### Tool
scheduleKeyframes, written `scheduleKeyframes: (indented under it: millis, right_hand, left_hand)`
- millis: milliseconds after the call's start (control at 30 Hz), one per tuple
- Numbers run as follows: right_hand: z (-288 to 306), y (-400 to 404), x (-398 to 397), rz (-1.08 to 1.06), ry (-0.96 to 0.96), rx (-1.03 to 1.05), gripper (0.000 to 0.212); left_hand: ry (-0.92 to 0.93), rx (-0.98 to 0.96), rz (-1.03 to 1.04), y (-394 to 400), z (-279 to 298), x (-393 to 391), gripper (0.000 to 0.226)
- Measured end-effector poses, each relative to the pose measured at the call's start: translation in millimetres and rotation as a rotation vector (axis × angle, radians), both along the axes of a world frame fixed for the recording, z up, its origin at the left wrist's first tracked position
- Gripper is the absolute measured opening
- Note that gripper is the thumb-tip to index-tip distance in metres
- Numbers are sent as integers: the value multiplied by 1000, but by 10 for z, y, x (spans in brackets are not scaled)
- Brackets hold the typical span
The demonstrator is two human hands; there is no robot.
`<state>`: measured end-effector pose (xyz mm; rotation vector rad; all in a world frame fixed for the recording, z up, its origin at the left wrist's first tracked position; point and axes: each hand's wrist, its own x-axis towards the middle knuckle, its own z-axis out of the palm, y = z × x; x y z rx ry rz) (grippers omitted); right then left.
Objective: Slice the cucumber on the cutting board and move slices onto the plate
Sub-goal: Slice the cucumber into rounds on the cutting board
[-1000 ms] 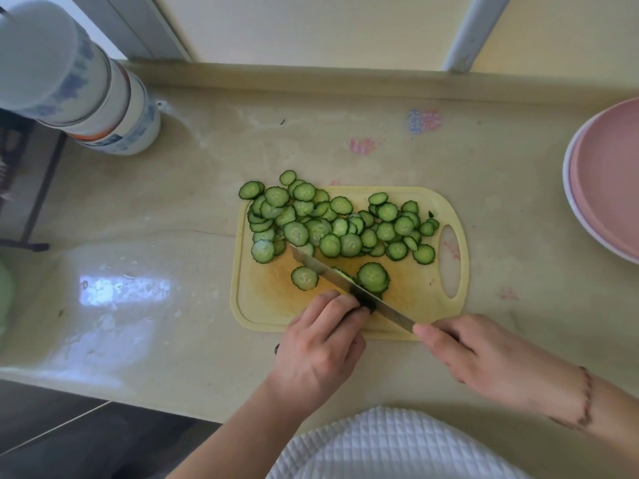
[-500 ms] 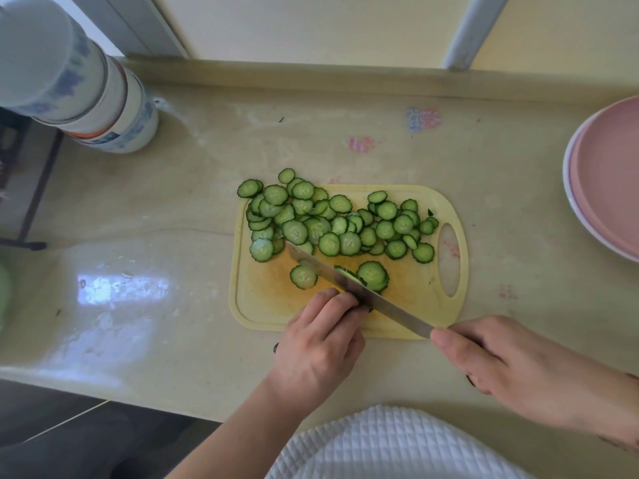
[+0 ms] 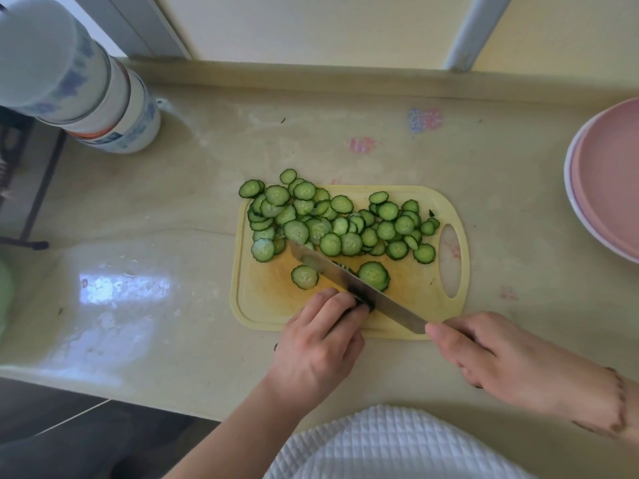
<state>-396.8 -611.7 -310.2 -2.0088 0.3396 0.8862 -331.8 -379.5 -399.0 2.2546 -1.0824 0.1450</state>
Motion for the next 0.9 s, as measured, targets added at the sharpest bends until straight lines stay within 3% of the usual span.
scheduleKeyframes:
  millis: [167,567,900]
  right_hand:
    - [97,-36,-44,22,-31,-8,84]
    - [-49,120,88,74,18,-28,62]
    - [-23,92,63,43,-14,-30,67]
  left_hand:
    - [-2,-4,0,-13,13,-5,16]
    - [8,-27,3,-25,21,-13,10]
    - [-38,-9,19,6,34,-37,8]
